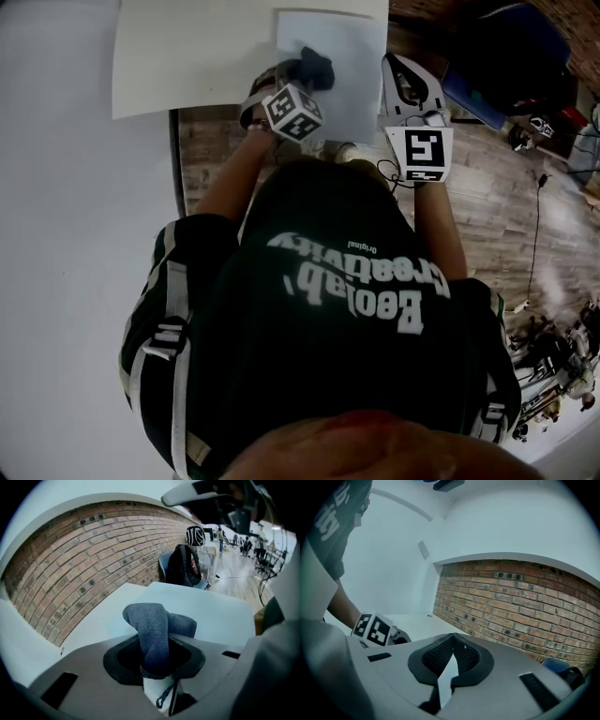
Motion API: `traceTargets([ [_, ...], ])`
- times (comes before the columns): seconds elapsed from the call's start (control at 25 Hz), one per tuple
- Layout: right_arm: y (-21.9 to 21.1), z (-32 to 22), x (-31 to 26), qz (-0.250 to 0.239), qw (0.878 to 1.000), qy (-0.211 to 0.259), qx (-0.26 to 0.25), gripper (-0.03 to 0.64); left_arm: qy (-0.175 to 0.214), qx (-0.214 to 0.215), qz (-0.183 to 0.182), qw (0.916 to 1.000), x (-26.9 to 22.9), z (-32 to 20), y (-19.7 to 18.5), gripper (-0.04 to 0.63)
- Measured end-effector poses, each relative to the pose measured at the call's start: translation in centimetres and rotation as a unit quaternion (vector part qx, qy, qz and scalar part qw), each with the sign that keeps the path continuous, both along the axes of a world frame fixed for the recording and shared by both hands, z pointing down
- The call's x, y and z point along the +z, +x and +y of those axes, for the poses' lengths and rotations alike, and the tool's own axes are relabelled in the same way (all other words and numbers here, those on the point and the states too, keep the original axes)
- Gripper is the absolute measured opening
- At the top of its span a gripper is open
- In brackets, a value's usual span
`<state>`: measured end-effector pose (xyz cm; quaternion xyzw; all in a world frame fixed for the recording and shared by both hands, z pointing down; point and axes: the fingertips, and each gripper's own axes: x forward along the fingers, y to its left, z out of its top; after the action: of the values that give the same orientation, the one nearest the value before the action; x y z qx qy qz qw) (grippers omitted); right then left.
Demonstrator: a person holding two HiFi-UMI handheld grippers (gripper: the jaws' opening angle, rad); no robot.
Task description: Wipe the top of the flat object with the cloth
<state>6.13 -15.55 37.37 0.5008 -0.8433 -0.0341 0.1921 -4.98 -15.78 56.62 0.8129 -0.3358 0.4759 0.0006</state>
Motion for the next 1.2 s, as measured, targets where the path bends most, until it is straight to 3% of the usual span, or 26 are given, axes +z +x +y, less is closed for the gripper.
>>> traceTargets([
  [0.36, 2.5, 0.7, 0.3, 0.012, 1.000, -0.007, 0.024, -0.005, 0.008, 0.016, 0.005, 0.9998, 0.0, -8.9, 3.3, 0.116],
  [0.6, 3.4, 0.7, -0.1, 0.012, 0.999, -0.006, 0.032, -0.005, 0.015, 0.024, -0.005, 0.9996, -0.3, -10.5, 4.4, 0.115],
  [0.84, 3.3, 0.7, -0.1, 0.002, 1.000, -0.004, 0.027, -0.005, -0.013, 0.043, 0.008, 0.9990, -0.8, -4.6, 3.8, 0.115],
  [1.2, 2.7, 0.8, 0.4, -0.007, 1.000, -0.007, 0.013, -0.005, -0.086, 0.088, 0.012, 0.9924, -0.1, 10.0, 3.5, 0.118],
])
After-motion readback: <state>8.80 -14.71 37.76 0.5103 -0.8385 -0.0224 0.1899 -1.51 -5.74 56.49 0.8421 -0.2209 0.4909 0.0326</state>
